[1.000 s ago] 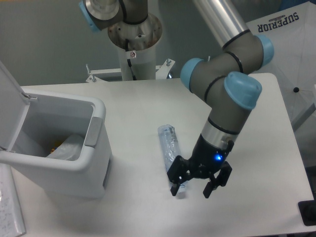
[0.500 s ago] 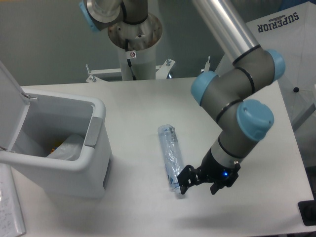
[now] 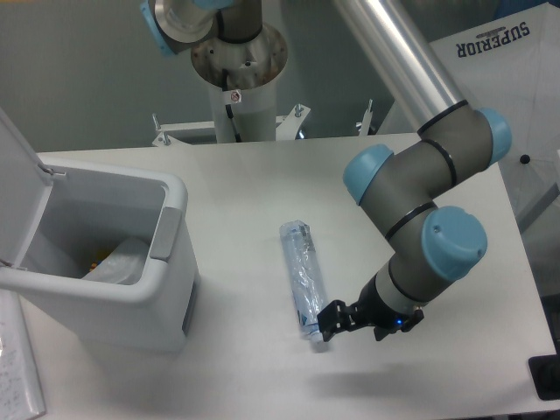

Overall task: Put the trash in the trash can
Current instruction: 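Lower the gripper to the bottle's cap end and grasp it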

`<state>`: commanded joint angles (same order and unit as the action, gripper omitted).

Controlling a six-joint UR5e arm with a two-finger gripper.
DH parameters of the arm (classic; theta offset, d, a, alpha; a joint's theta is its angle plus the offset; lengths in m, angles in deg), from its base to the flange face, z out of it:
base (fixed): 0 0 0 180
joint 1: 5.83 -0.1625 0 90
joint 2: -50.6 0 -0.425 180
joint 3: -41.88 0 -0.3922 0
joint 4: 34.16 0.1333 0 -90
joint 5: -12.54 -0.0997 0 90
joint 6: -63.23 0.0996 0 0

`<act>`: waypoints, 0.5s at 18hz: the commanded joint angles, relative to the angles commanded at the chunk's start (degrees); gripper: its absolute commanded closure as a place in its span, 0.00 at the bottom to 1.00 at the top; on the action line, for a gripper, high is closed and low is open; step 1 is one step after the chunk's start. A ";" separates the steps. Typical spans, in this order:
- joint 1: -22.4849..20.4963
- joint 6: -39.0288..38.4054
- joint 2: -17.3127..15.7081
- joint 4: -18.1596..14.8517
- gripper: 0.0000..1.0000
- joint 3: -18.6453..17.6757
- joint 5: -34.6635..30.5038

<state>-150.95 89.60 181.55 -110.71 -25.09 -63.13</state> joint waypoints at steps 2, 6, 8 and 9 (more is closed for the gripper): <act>0.44 0.00 0.35 0.09 0.00 -0.17 0.00; 2.54 0.00 1.93 0.00 0.00 -0.26 -3.07; 3.52 0.00 2.29 0.00 0.00 -0.88 -6.32; 3.61 0.00 2.38 0.00 0.00 -0.97 -7.20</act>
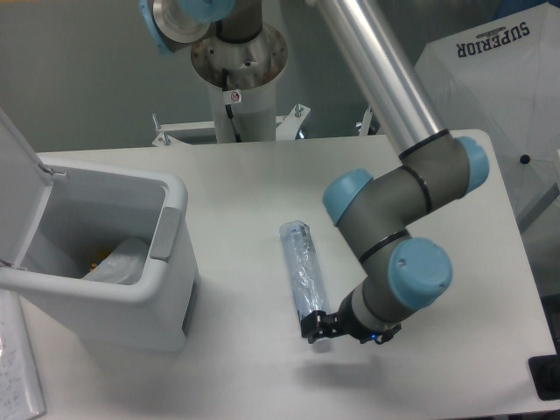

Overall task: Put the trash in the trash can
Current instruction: 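Lower the gripper to the bottle's cap end and grasp it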

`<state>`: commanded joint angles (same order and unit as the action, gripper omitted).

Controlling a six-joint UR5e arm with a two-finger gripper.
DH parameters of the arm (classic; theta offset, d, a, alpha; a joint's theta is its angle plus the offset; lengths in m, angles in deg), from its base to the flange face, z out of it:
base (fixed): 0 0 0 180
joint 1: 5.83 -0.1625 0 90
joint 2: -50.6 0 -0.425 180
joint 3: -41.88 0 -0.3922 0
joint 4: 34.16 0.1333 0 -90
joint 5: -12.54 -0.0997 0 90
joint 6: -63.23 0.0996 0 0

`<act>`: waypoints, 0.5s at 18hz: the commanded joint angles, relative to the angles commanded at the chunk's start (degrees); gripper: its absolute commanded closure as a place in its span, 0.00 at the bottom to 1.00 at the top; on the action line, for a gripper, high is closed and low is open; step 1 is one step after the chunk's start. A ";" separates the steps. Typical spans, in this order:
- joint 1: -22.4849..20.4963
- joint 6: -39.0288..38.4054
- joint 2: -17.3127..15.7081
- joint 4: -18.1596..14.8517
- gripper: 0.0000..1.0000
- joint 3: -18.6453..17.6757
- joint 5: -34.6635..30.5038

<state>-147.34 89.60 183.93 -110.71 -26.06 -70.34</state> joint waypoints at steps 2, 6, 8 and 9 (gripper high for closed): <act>0.09 0.00 0.35 0.09 0.00 0.00 -0.18; 0.09 -0.09 0.70 0.09 0.03 -0.09 -0.27; 0.18 -0.09 0.97 0.09 0.06 -0.18 -0.45; 0.61 -0.09 1.23 0.09 0.08 -0.18 -1.23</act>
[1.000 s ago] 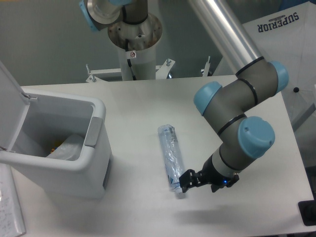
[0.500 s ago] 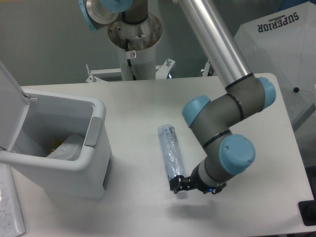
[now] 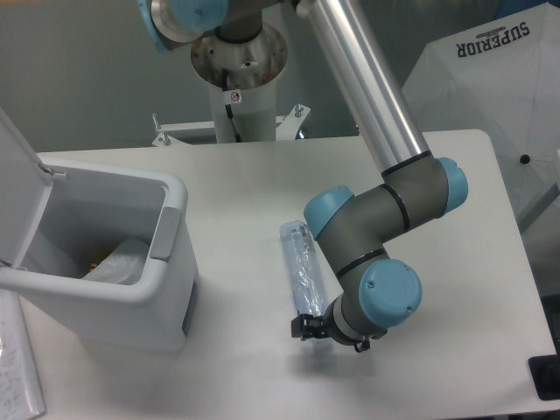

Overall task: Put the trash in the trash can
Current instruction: 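Lower the gripper to the bottle's cap end and grasp it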

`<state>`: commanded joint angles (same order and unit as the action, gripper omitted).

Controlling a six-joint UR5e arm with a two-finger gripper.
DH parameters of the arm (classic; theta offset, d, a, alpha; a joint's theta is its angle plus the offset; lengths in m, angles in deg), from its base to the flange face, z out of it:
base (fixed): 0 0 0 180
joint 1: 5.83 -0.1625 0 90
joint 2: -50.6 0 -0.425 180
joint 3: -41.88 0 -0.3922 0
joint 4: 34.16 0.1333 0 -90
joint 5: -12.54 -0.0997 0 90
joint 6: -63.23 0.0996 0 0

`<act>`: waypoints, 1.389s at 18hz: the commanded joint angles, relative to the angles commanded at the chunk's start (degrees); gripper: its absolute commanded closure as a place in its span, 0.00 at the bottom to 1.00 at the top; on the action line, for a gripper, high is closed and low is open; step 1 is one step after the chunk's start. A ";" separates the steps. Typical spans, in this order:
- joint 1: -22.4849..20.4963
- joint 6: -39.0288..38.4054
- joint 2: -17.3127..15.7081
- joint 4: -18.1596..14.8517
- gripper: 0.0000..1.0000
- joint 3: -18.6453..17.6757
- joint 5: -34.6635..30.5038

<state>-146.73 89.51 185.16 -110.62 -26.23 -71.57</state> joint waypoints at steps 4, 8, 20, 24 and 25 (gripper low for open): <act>0.71 -0.26 0.35 0.09 0.17 -0.09 -1.59; 0.71 -0.44 0.44 0.00 0.45 -0.17 -1.59; 1.06 -0.62 0.09 -0.26 0.88 -0.18 -1.85; 0.88 0.00 -0.78 -0.18 0.89 0.09 -1.77; 0.80 0.00 -1.31 -0.18 0.90 0.09 -1.59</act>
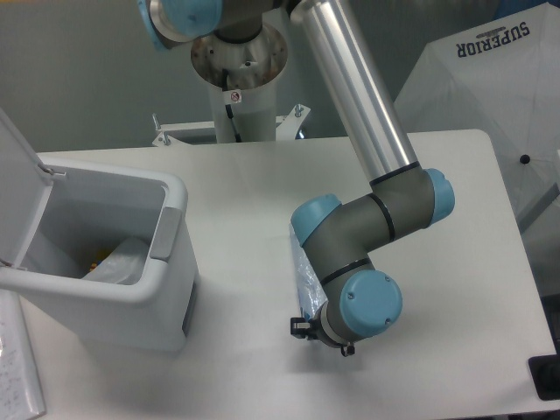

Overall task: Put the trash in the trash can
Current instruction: 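Lower the gripper to the bottle's cap end and grasp it, then lift the bottle by its cap end, tilting it upright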

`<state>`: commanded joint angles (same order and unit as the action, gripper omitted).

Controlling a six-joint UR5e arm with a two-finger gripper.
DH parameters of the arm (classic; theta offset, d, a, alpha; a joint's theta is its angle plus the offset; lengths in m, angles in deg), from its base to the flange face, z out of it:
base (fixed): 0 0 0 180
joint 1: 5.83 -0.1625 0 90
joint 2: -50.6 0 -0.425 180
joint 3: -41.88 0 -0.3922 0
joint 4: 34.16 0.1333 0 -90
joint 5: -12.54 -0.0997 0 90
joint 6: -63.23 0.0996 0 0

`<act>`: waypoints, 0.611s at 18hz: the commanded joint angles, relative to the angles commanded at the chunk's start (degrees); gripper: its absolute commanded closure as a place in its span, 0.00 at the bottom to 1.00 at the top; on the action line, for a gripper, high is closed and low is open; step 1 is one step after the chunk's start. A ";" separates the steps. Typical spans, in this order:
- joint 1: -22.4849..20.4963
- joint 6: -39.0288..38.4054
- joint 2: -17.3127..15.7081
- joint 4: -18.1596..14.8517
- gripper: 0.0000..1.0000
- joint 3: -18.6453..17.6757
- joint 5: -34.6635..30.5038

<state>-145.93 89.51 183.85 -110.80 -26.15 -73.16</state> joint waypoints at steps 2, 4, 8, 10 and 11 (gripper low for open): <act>-0.44 0.09 -0.79 0.09 0.90 0.35 0.53; -1.23 0.18 -1.58 0.18 0.90 0.61 1.84; -3.16 1.05 -5.44 0.70 0.90 0.62 8.34; -4.21 3.85 -7.29 0.88 0.92 0.70 12.81; -4.39 4.04 -8.26 1.23 0.92 1.23 15.10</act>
<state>-150.32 93.55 175.59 -109.57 -24.92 -58.06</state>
